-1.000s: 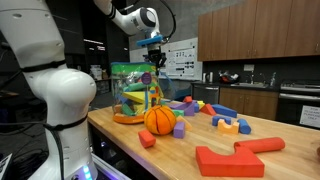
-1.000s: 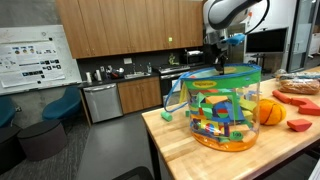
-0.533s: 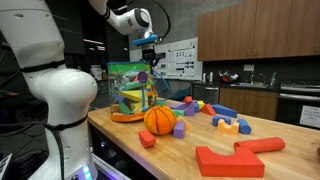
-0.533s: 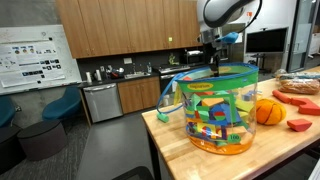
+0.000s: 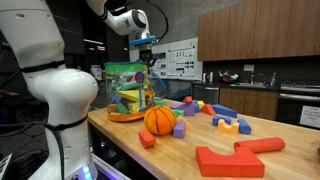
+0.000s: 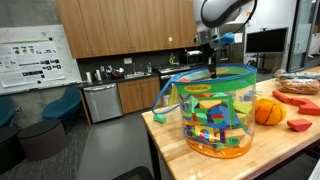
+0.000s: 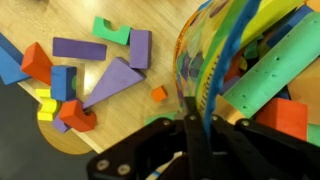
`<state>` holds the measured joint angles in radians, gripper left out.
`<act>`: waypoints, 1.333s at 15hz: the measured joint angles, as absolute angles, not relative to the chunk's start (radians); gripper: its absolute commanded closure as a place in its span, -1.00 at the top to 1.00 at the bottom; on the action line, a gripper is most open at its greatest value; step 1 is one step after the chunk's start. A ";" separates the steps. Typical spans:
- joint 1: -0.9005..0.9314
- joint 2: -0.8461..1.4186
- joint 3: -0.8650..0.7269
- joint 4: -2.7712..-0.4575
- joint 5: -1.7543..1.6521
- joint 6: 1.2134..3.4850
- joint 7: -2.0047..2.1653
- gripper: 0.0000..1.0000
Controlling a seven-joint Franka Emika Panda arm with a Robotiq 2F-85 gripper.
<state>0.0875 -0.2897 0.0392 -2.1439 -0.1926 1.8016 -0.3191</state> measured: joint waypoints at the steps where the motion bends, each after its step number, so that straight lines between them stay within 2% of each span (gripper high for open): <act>1: 0.087 -0.290 0.038 -2.144 -0.193 1.802 -0.324 -1.00; 20: 0.143 -0.275 0.090 -2.102 -0.192 1.790 -0.372 -1.00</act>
